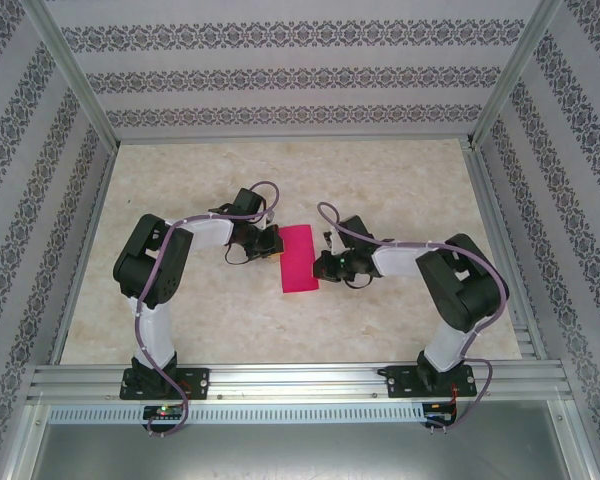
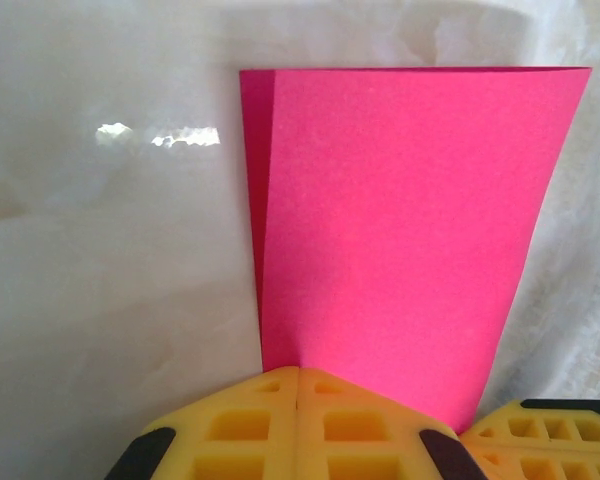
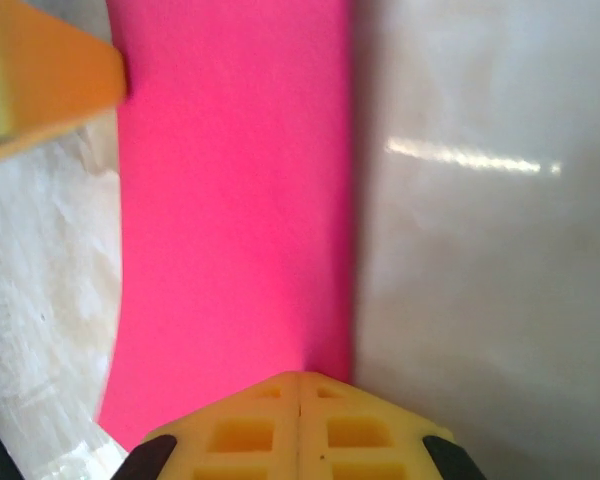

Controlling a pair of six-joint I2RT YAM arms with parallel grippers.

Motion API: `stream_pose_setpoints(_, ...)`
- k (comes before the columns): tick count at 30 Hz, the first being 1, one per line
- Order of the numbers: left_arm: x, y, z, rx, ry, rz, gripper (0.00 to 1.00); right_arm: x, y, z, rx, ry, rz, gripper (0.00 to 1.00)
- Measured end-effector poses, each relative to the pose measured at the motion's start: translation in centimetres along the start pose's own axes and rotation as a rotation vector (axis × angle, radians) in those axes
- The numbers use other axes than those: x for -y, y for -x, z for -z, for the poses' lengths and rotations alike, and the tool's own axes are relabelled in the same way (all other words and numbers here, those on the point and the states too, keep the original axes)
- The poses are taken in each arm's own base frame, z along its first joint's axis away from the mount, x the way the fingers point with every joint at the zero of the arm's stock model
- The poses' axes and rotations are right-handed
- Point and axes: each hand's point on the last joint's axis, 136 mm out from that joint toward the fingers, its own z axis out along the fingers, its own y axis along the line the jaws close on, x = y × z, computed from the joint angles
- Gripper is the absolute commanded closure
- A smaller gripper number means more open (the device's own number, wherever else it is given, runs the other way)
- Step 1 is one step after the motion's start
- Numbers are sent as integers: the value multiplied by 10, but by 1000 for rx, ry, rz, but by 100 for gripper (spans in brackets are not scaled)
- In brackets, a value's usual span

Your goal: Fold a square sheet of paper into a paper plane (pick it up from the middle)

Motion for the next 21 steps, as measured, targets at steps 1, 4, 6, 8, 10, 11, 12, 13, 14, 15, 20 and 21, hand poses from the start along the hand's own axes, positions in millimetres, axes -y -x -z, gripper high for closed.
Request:
stream_pose_setpoints(1,0,0,0,0,0,-1,100,3,-4,3,-3,-7,-5,97)
stream_pose_setpoints(4,1,1,0,-2,1,-2,100,5,-11,9,-22,-27,-16,97)
stream_pose_setpoints(6,1,1,0,-2,2,-3,100,4,-12,12,-27,-36,-19,97)
stream_pose_setpoints(8,1,0,0,-3,5,-3,100,-4,-4,17,-8,-35,-6,96)
stream_pose_setpoints(10,1,0,0,-3,6,-3,100,-20,13,23,41,-15,29,96)
stream_pose_setpoints(11,1,0,0,-3,6,-3,100,-28,20,24,59,-1,44,96)
stream_pose_setpoints(12,1,0,0,-3,6,-3,100,-38,28,25,77,15,61,96)
stream_pose_setpoints(13,1,0,0,-4,7,-3,100,-46,35,24,88,27,75,96)
stream_pose_setpoints(14,1,0,0,-3,8,-3,100,-52,40,22,95,37,87,96)
stream_pose_setpoints(15,1,0,0,-3,9,-3,100,-57,44,18,98,46,97,96)
stream_pose_setpoints(20,1,0,0,-3,10,-3,100,-50,37,-11,35,37,87,96)
stream_pose_setpoints(21,1,0,0,-3,10,-3,100,-45,32,-16,15,29,79,97)
